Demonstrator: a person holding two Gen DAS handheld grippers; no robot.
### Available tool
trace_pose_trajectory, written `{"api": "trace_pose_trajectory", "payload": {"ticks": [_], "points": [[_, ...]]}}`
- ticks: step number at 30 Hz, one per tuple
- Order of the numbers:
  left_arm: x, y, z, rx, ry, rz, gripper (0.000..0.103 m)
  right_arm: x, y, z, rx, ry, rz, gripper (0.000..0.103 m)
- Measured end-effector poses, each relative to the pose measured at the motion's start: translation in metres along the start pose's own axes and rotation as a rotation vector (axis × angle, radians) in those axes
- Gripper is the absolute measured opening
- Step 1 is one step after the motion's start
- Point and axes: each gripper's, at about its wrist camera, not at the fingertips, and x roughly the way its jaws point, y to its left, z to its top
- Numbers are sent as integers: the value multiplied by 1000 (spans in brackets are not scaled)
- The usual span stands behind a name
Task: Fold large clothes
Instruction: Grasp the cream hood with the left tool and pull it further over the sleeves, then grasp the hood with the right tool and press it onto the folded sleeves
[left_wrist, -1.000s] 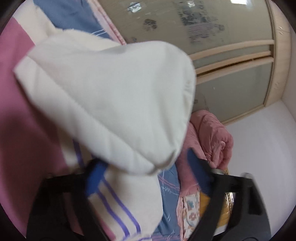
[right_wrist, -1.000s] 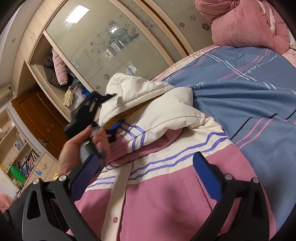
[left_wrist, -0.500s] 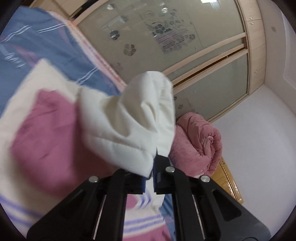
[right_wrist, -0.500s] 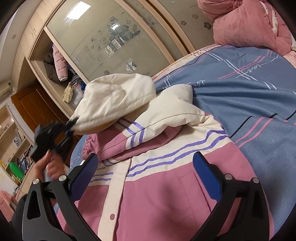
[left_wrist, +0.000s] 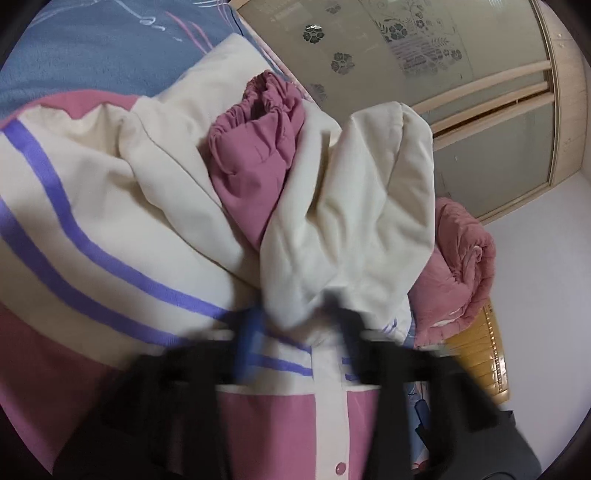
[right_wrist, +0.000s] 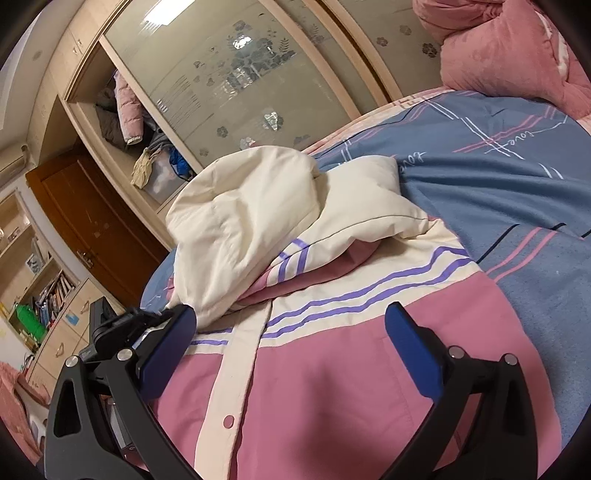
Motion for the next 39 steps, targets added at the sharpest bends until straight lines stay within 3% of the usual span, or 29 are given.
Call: {"api": "trace_pose_trajectory", "payload": {"ticks": [3,7,9,12,14,17,21,25,29,31,33,39], "points": [[-21,-16,-3,12,-43,-57,100,-1,-8,3,51,-13,74,102],[-60,-48,-23,81,-117,-94,101,1,-27,11,198,-76,250,102],[-72,-61,-42,161,-164,-76,101,3,-38,17,265,-116,312,95],[-85,-73,-84,366,-270,-30,101,13,-49,19,370,-113,381,87],[-86,-69,-89,395,-282,15,101,18,-45,24,378,-92,421,83],[-81,-81,-88,451,-217,2,101,31,-32,42,304,-98,389,80],[-80,-97,-87,556,-202,56,101,88,-31,59,390,1,400,78],[-87,-103,-82,633,-255,109,101,141,-42,68,430,75,269,71],[-98,-92,-67,572,-246,59,101,171,-61,71,527,92,208,67],[-102,-86,-59,536,-248,47,101,174,-66,70,568,71,206,55],[-103,-79,-52,503,-244,38,101,171,-67,65,593,36,241,25],[-100,-69,-44,445,-223,41,101,166,-56,63,628,48,326,21]]}}
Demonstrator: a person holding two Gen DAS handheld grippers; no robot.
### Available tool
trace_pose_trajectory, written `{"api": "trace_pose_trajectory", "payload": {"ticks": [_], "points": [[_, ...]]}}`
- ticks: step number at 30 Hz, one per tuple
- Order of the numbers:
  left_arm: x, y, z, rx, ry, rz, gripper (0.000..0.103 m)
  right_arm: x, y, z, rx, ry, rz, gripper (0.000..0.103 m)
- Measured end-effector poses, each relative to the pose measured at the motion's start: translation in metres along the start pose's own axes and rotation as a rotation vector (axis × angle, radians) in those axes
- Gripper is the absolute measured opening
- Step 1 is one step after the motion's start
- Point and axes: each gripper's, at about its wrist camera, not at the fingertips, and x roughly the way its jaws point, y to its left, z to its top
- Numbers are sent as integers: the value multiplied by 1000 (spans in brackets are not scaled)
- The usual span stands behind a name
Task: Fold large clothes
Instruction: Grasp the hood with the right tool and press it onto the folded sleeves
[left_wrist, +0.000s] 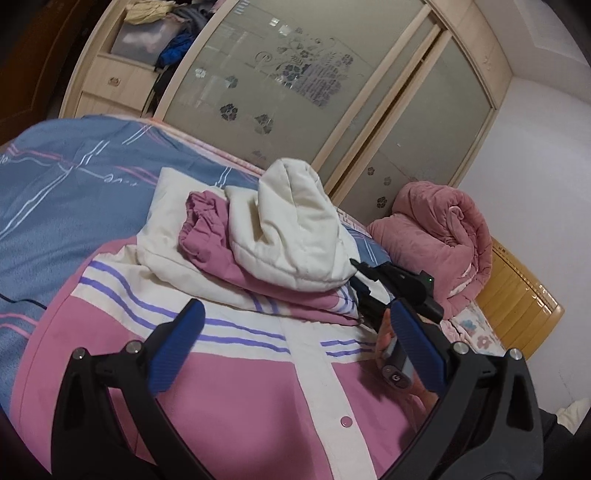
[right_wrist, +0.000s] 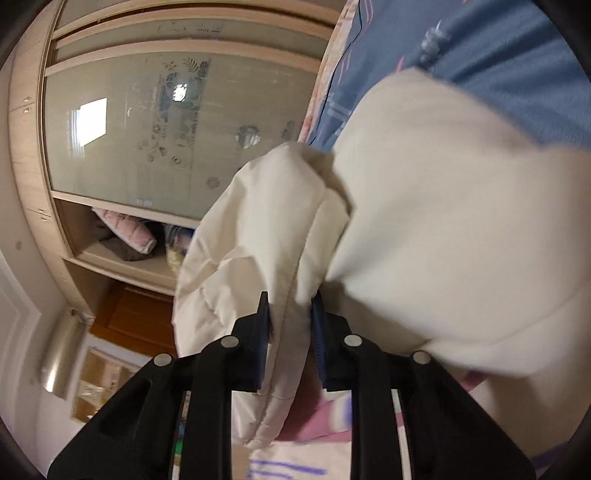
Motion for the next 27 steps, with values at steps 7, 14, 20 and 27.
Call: {"api": "trace_pose_trajectory", "payload": {"ticks": [7,14,20,27], "points": [[0,-1,-1,-21,4,-8,101,4,18,-12,-33,21,1,21],[2,-1,-1,-19,11,-4,101,-32,27,-38,-146,-34,-27,8],[2,0,0,-18,22,-6,101,-53,-10,-83,-138,27,-289,7],[4,0,-2,-14,33,-2,101,-54,9,-74,-241,37,-346,44]]}}
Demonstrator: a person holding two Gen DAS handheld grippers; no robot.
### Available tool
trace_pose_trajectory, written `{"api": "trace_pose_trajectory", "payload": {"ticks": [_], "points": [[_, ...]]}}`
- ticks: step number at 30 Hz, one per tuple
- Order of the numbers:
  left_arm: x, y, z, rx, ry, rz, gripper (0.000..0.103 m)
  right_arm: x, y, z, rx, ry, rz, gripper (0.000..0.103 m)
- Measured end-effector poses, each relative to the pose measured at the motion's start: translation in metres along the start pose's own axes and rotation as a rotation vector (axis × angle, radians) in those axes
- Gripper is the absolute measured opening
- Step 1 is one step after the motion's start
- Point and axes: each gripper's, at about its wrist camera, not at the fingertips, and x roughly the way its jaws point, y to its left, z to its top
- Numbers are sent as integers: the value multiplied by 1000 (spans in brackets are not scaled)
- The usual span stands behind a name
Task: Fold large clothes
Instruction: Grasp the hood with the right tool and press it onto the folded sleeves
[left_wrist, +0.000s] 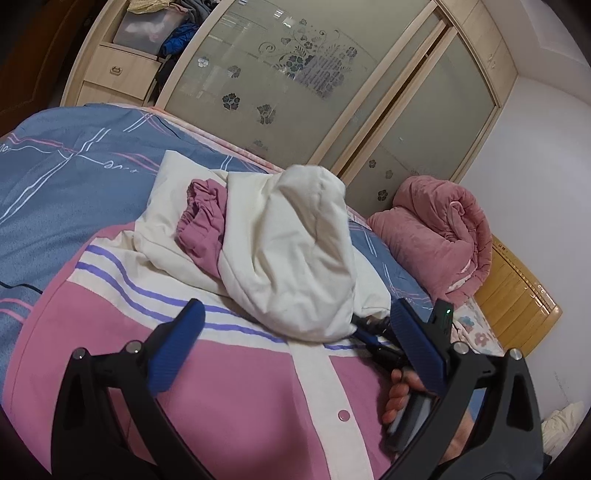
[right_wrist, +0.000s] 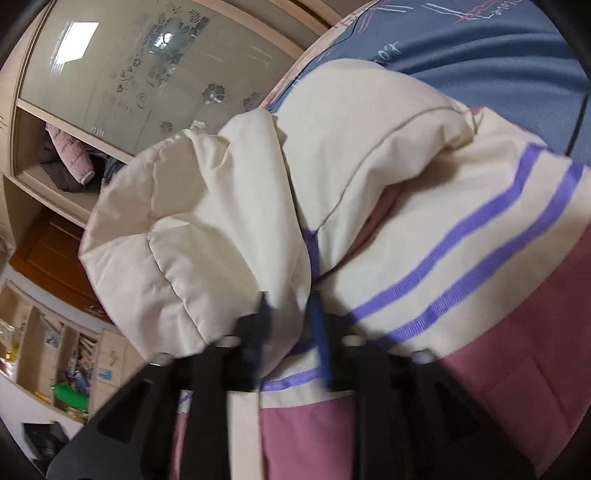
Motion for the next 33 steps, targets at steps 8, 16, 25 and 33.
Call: {"api": "trace_pose_trajectory", "payload": {"ticks": [8,16,25,33], "points": [[-17,11,5,-28,-69,14,101,-44,135,5,-462,-246,-156,77],[-30,28,16,-94,-109,25,101,65,273,22,-915,-365,-368,79],[-34,35,21,-75,-100,27,101,159,86,26,-729,-75,-582,78],[-23,36,20,-84,-62,25,101,152,83,36,-709,-54,-548,79]]}}
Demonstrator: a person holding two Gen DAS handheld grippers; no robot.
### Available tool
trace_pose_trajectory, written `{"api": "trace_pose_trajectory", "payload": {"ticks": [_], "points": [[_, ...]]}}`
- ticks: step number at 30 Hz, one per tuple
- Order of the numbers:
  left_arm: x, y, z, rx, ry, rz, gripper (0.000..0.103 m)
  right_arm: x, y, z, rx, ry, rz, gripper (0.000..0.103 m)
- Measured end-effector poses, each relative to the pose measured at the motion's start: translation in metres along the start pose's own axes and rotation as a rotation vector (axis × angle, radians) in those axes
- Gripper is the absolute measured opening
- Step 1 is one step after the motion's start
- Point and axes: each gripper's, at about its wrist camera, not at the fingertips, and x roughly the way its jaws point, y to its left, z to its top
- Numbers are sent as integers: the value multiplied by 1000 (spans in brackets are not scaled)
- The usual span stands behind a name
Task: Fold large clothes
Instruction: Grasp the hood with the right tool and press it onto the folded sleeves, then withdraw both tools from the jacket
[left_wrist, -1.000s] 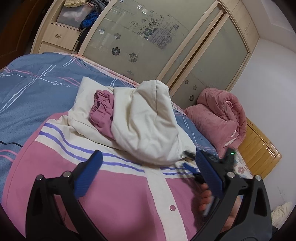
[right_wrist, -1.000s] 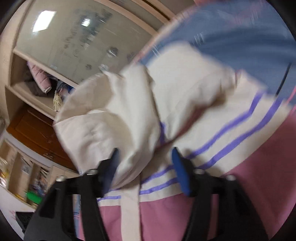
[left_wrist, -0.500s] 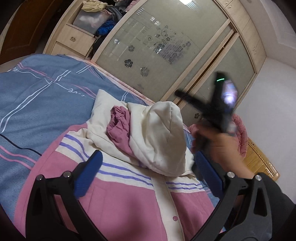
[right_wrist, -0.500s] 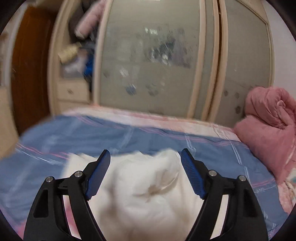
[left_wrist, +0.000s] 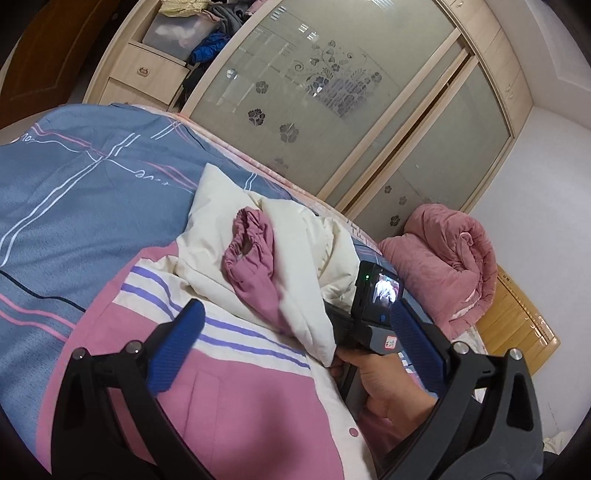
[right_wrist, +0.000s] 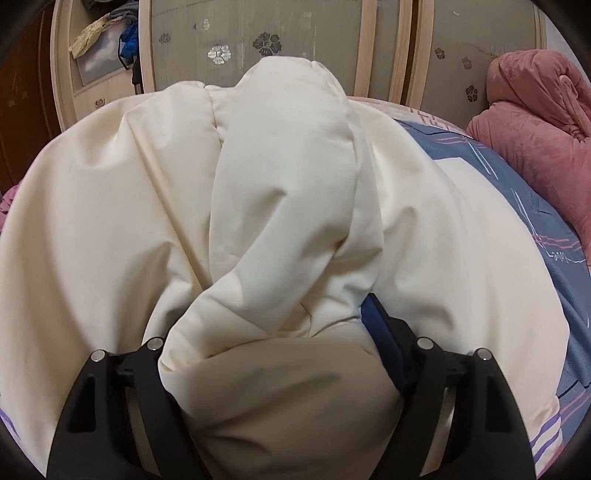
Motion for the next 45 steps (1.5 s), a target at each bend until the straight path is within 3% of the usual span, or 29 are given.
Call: {"api": "trace_pose_trajectory", "payload": {"ticks": [4,6,7,8,11,16,20,25,29,33,39,43,45], "points": [[-3,-12,-3,46,-8,8,101,-35,-17,-1,70,-98,124,81],[-7,-18,-5,68,-16,8,101,-75,-32,-10,137,-214,190,93],[-10,-22,-6,84,-20,9,101,-90,-37,-15,155,-244,224,94],[-12,-26,-8,102,-24,16,101,-117,-45,-28,172,-287,287,96],[-20,-41,-15,183,-36,47,101,-175,-58,-64,140,-332,356,100],[-40,-72,-34,349,-31,155,101,-269,-75,-144,14,-440,302,102],[-71,-93,-49,450,-53,211,101,-323,-90,-214,-23,-547,168,102],[-112,-94,-85,529,-32,234,101,-361,-99,-241,-55,-640,168,102],[-137,-79,-122,544,1,242,101,-367,-105,-253,-94,-598,178,102],[-157,-64,-149,539,38,271,101,-377,-125,-266,-51,-591,200,102],[-179,-41,-159,550,-8,320,101,-365,-182,-279,122,-507,265,102],[-182,-16,-151,466,-16,327,101,-340,-228,-284,303,-431,356,102],[-182,-7,-144,413,-7,302,101,-318,-251,-288,417,-349,426,102]]}}
